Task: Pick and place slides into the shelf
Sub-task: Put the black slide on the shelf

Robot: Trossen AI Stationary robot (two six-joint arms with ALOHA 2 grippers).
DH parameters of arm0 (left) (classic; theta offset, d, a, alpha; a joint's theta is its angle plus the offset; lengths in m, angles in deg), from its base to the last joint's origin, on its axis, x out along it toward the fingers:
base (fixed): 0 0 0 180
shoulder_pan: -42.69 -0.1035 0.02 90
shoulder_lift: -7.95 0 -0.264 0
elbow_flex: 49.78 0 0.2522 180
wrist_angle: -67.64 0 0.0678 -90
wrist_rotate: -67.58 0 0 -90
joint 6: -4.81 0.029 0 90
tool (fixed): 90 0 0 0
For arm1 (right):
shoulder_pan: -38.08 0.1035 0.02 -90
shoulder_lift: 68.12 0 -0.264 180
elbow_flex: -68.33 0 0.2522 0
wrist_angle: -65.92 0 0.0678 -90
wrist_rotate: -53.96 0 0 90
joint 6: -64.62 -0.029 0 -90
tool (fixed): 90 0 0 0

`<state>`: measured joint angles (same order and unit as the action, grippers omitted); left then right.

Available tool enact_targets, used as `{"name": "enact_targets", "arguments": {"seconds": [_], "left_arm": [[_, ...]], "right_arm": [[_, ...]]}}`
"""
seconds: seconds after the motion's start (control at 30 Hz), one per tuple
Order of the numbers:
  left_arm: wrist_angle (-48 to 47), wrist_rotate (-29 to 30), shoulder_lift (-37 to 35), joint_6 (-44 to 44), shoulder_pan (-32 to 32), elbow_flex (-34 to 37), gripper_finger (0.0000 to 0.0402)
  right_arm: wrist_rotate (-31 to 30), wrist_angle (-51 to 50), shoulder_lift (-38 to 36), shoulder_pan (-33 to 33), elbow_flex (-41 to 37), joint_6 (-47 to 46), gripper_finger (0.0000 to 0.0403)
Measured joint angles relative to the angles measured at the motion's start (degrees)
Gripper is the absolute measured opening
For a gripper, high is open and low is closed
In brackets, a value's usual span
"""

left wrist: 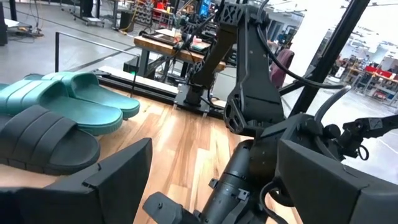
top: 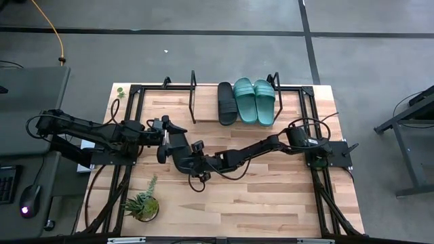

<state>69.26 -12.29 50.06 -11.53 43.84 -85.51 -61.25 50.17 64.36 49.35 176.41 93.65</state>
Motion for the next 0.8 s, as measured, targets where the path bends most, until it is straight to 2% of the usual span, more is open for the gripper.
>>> {"name": "enact_targets", "arguments": {"seconds": [0.23,0.7,0.8], "left_arm": [[-0.07,0.04,0.00,0.00,-0.02,0.00,0.0328],[-0.14,0.68,0.00,0.00,-0.02,0.00,0.0328],[-0.13,0.68,0.00,0.00,-0.02,0.00,0.0328]], "right_arm": [[-4.74,1.01,0.78,-0.26,0.04,-0.01,0.0167],[-5.26,3.58,2.24,-0.70,0.09,0.21,0.0167],[-7.53,3.61,2.24,-0.66,0.09,-0.45,0.0167]]}}
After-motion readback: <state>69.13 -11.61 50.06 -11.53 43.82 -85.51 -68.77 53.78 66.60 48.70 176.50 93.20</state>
